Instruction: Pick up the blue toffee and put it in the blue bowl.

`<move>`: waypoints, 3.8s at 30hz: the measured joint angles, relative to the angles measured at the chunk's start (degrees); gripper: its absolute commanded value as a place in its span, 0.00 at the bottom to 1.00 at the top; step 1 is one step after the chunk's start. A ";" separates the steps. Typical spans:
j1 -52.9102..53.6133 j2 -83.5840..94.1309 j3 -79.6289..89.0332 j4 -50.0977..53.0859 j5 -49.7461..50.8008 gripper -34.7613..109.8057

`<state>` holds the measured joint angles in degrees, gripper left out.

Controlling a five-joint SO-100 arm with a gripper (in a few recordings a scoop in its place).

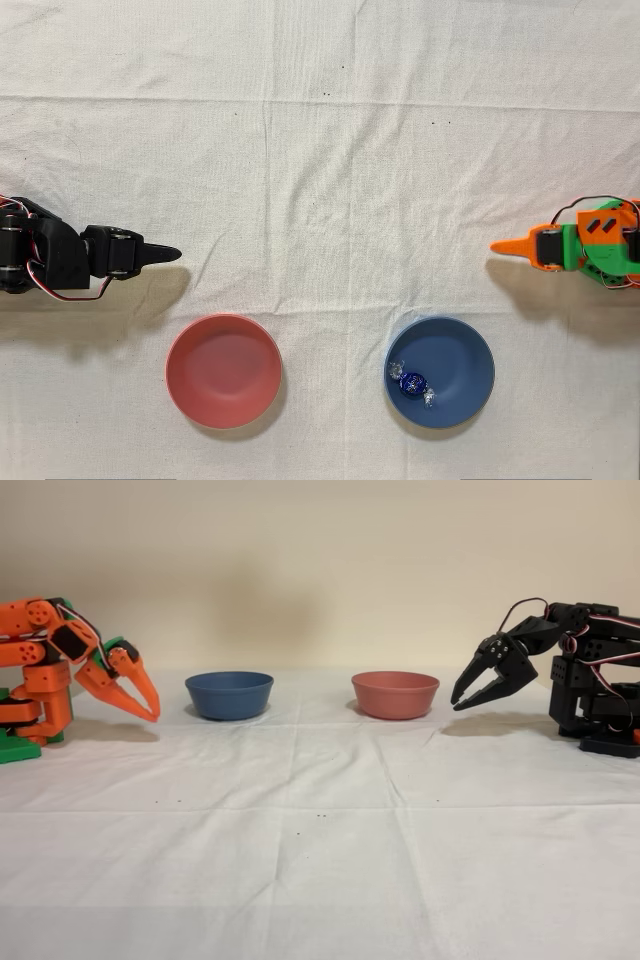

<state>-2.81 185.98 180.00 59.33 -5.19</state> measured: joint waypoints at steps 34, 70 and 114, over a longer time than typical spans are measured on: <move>2.11 1.23 0.00 2.55 0.00 0.24; 2.11 1.23 0.00 2.55 0.00 0.24; 2.11 1.23 0.00 2.55 0.00 0.24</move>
<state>-0.70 187.21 180.00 61.88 -5.19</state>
